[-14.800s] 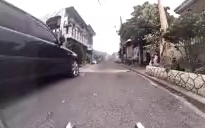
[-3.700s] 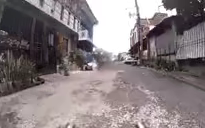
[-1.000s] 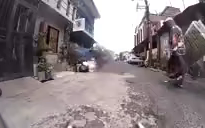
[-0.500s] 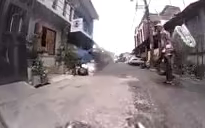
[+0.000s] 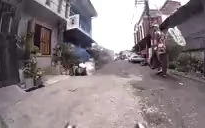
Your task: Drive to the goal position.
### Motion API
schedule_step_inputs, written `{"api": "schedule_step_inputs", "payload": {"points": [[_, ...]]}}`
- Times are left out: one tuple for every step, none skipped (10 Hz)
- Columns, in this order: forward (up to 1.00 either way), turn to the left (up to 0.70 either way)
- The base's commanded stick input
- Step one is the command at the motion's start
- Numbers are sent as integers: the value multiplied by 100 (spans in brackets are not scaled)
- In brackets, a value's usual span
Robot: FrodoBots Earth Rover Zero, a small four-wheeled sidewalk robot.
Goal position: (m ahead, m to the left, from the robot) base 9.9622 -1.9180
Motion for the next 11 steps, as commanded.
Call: {"api": "schedule_step_inputs", "payload": {"points": [[70,0],[70,0],[70,0],[70,-9],[70,-13],[70,-14],[70,-14],[70,-14],[70,-14],[70,-14],[70,-14]]}}
